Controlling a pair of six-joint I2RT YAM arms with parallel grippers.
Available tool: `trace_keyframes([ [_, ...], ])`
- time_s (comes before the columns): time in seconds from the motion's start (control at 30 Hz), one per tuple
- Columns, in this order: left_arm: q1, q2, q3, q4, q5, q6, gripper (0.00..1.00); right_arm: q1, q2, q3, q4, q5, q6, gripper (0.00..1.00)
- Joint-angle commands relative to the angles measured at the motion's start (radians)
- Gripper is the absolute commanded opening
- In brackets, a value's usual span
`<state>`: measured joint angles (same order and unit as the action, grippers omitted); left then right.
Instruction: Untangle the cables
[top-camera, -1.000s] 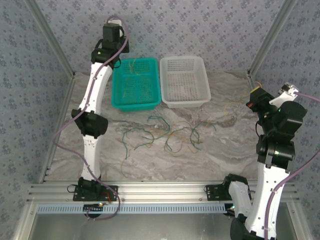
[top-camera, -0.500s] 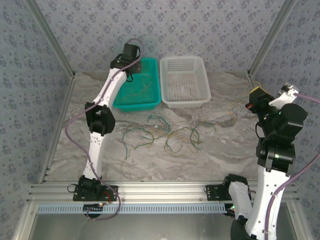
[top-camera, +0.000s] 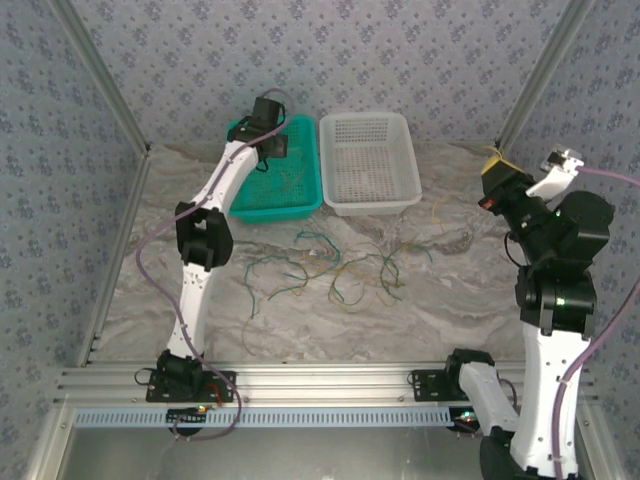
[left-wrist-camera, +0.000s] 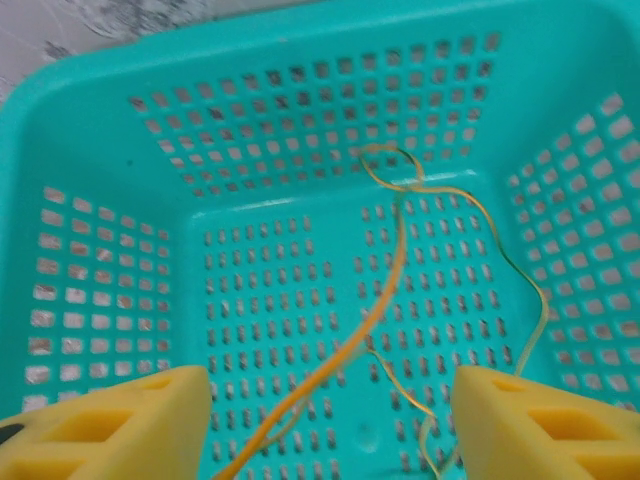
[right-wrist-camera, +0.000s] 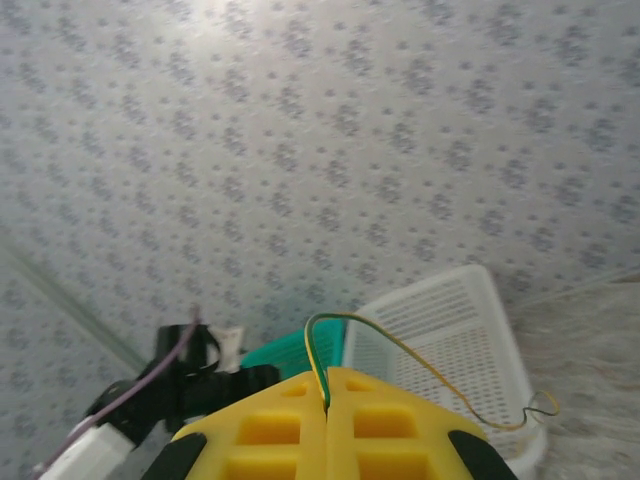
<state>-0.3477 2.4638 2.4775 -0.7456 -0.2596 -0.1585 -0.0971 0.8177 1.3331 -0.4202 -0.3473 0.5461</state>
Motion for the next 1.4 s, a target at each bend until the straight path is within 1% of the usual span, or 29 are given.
trace_keyframes([
  [0.0, -0.013, -0.187, -0.048, 0.015, -0.011, 0.022, 0.66, 0.084, 0.038, 0.079, 0.05, 0.007, -0.053, 0.0],
  [0.1, -0.017, -0.352, -0.177, 0.101, 0.033, 0.023, 0.64, 0.184, 0.094, 0.143, 0.064, 0.038, -0.092, 0.0],
  [0.17, -0.019, -0.471, -0.298, 0.168, 0.053, 0.005, 0.64, 0.248, 0.149, 0.194, 0.07, 0.053, -0.116, 0.0],
  [0.23, -0.019, -0.581, -0.417, 0.223, 0.063, -0.007, 0.63, 0.307, 0.204, 0.251, 0.071, 0.053, -0.142, 0.0],
  [0.3, -0.019, -0.688, -0.536, 0.269, 0.046, -0.032, 0.61, 0.368, 0.259, 0.308, 0.076, 0.067, -0.174, 0.0],
  [0.4, -0.023, -0.868, -0.785, 0.369, 0.064, -0.069, 0.61, 0.454, 0.347, 0.39, 0.077, 0.097, -0.225, 0.0],
  [0.43, -0.034, -0.951, -0.884, 0.423, 0.069, -0.077, 0.61, 0.476, 0.377, 0.421, 0.078, 0.099, -0.244, 0.0],
  [0.5, -0.071, -1.084, -1.054, 0.504, 0.047, -0.086, 0.61, 0.517, 0.432, 0.477, 0.084, 0.114, -0.272, 0.0],
  [0.6, -0.158, -1.273, -1.281, 0.602, -0.029, -0.092, 0.6, 0.555, 0.533, 0.584, 0.084, 0.12, -0.317, 0.0],
  [0.63, -0.174, -1.333, -1.364, 0.634, -0.052, -0.114, 0.6, 0.563, 0.568, 0.641, 0.072, 0.13, -0.326, 0.0],
  [0.7, -0.19, -1.437, -1.515, 0.696, -0.09, -0.165, 0.6, 0.57, 0.645, 0.744, 0.068, 0.109, -0.329, 0.0],
  [0.77, -0.195, -1.534, -1.641, 0.716, -0.103, -0.206, 0.6, 0.581, 0.741, 0.897, 0.037, 0.099, -0.339, 0.0],
  [0.83, -0.198, -1.601, -1.707, 0.687, -0.098, -0.212, 0.6, 0.59, 0.838, 1.059, 0.01, 0.079, -0.349, 0.0],
  [0.93, -0.203, -1.691, -1.785, 0.623, -0.159, -0.246, 0.59, 0.6, 1.025, 1.373, -0.032, 0.069, -0.347, 0.0],
  [0.97, -0.202, -1.718, -1.808, 0.602, -0.191, -0.259, 0.59, 0.601, 1.09, 1.464, -0.027, 0.07, -0.347, 0.0],
  [1.0, -0.203, -1.738, -1.826, 0.584, -0.216, -0.275, 0.58, 0.602, 1.134, 1.515, -0.008, 0.077, -0.344, 0.0],
  [1.03, -0.203, -1.761, -1.847, 0.582, -0.218, -0.276, 0.58, 0.6, 1.168, 1.542, 0.028, 0.089, -0.342, 0.0],
  [1.1, -0.203, -1.785, -1.881, 0.593, -0.208, -0.266, 0.58, 0.6, 1.198, 1.521, 0.124, 0.116, -0.337, 0.0],
  [1.13, -0.203, -1.788, -1.889, 0.585, -0.22, -0.272, 0.58, 0.595, 1.208, 1.499, 0.177, 0.12, -0.323, 0.0],
  [1.2, -0.203, -1.788, -1.897, 0.578, -0.235, -0.273, 0.58, 0.585, 1.234, 1.465, 0.277, 0.097, -0.283, 0.0],
  [1.3, -0.201, -1.781, -1.936, 0.626, -0.246, -0.258, 0.58, 0.577, 1.303, 1.49, 0.442, 0.022, -0.215, 0.0],
  [1.37, -0.201, -1.765, -1.948, 0.64, -0.251, -0.264, 0.58, 0.596, 1.347, 1.52, 0.517, 0.039, -0.223, 0.0],
])
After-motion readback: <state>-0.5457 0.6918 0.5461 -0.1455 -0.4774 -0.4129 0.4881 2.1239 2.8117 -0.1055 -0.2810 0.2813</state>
